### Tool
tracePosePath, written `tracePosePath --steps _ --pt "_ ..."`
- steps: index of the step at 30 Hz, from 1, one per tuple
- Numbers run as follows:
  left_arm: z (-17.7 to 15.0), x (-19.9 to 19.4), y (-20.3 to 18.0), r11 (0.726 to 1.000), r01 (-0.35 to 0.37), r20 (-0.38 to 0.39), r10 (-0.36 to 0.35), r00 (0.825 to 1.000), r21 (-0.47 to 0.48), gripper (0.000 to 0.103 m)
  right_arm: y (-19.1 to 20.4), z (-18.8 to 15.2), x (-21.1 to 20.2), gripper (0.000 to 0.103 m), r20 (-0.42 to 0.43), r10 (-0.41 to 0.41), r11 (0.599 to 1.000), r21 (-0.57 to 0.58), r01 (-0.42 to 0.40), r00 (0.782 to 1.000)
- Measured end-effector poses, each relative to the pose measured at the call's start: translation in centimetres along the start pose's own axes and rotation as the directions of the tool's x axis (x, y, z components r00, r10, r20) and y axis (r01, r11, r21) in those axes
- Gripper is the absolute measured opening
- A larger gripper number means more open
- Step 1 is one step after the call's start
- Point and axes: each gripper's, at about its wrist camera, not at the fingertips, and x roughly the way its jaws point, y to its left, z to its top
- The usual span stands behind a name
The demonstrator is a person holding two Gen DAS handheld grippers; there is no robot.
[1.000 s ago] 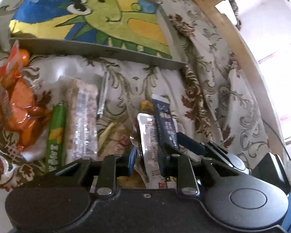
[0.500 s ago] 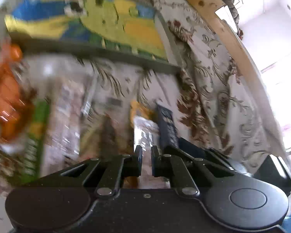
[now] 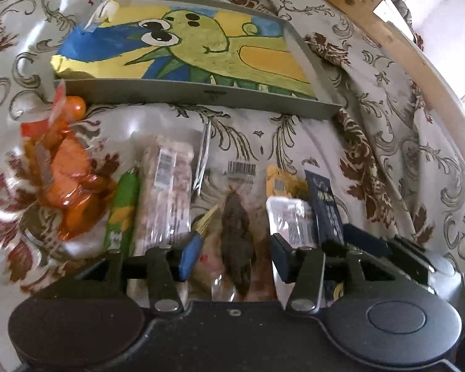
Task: Organize snacks
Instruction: 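Grasp the small brown packet with the left gripper while the right gripper holds the blue stick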
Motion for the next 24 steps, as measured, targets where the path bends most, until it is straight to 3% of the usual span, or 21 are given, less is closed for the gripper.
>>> tracePosePath --steps 7,9,11,17,24 --pt "0.5 1.2 -1.2 0.996 -0.024 -0.027 0.027 0.999 0.085 0.044 0.4 -0.2 0.5 0.045 0.006 0.012 1.000 -0.025 -0.012 1.000" --pt "0.2 1.0 -1.2 0.995 -0.031 -0.024 0.033 0.999 0.097 0.040 0.5 -0.2 0.5 0.046 0.001 0.015 1.000 -0.028 -0.014 1.000" --pt "0.0 0.6 -1.1 0.995 -0.045 -0.013 0.046 0.999 0.093 0.029 0.6 -0.2 0.5 0.047 -0.006 0.019 0.999 -0.036 -0.019 1.000" --pt "-0.6 -0.2 -1.0 0.996 -0.029 -0.016 0.030 0.999 0.086 0.028 1.3 -0.4 0.6 0.051 -0.025 0.019 0.998 -0.062 -0.020 1.000" --pt "-1.4 -1.8 0.2 0.999 0.054 0.033 -0.053 0.998 -0.008 0.017 1.8 -0.6 0.4 0.039 -0.021 0.022 0.998 -0.062 -0.024 1.000"
